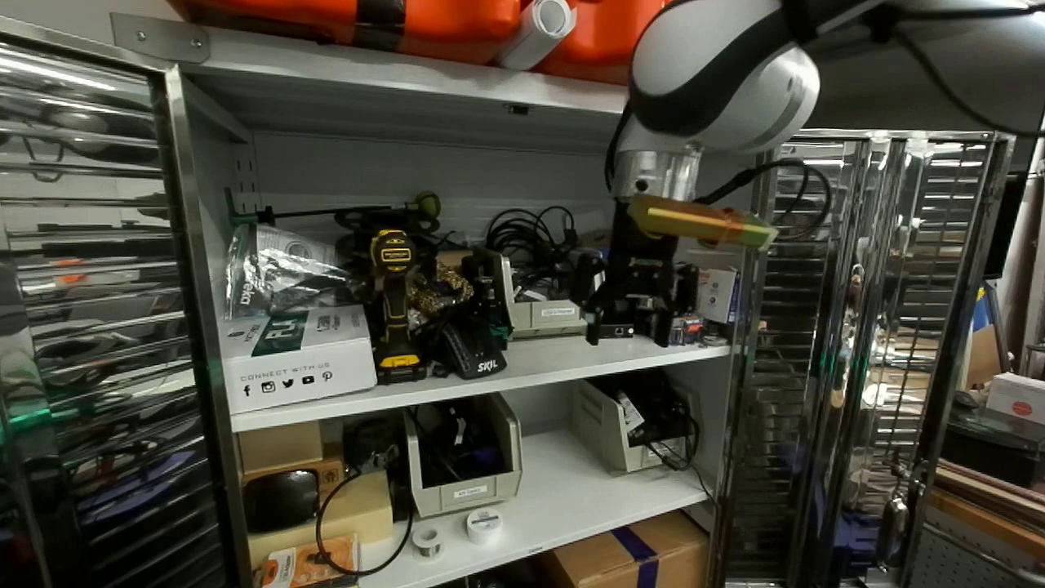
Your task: Put the black cable into the compartment.
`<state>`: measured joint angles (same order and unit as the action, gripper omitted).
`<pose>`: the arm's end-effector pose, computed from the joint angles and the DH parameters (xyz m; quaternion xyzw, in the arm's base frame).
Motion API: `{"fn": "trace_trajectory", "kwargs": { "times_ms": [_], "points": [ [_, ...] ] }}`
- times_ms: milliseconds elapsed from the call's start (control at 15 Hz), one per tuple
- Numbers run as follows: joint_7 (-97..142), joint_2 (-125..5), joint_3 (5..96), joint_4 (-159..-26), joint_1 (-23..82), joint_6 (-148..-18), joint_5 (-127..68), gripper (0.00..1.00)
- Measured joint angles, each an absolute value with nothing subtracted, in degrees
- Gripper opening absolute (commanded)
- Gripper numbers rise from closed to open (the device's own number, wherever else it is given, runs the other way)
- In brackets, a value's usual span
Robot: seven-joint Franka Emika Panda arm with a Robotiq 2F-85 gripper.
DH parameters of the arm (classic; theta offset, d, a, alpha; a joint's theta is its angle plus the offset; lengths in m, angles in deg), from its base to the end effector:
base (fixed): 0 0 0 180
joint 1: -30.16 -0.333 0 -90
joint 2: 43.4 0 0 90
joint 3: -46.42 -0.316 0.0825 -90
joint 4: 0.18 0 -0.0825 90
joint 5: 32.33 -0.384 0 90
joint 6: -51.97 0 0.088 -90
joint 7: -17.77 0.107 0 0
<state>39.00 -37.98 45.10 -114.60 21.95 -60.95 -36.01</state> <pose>0.5292 0.0934 0.5077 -0.9926 0.1133 -0.0253 0.0369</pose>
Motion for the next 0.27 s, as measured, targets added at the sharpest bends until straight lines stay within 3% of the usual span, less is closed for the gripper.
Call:
{"fn": "trace_trajectory", "kwargs": {
  "times_ms": [267],
  "points": [
    [34.1,-28.8,45.4,-114.6,24.2,-44.3,-38.3,1.00]
  ]
}}
